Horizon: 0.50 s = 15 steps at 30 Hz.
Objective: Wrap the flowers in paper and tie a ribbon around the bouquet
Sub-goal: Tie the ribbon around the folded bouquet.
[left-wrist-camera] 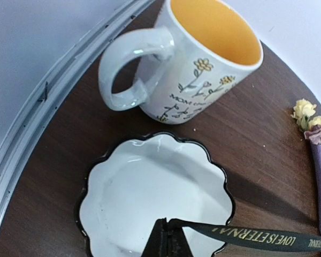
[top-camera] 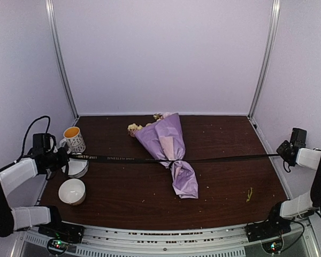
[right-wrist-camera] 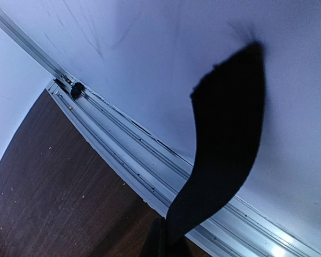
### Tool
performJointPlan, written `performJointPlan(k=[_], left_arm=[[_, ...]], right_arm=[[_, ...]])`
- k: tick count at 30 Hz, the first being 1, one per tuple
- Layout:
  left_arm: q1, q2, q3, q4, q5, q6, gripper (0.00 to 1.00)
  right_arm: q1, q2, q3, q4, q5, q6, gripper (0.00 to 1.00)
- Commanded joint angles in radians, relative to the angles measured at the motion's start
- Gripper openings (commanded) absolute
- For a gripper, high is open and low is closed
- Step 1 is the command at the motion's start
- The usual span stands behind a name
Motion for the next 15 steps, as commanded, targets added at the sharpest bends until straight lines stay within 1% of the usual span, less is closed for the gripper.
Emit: performJointPlan(k=[1, 3, 6, 15], left_arm=[[0.1, -0.078, -0.006, -0.006, -0.092, -0.045, 0.0], [0.15, -0.108, -0.019, -0.003, -0.114, -0.069, 0.0], [0.22, -0.137, -0.027, -0.012, -0.109, -0.074, 0.0], [0.283, -0.173, -0.065, -0.019, -0.137, -0.103, 0.0]], right_arm=[[-0.074, -0.047, -0.019, 0.038, 0.088, -0.01, 0.0], [-0.114, -0.063, -0.033, 0.041, 0.088, -0.005, 0.0], [-0.164, -0.08, -0.048, 0.046, 0.078, 0.002, 0.0], [-0.194, -0.067, -0.057, 0.052, 0.088, -0.003, 0.0]])
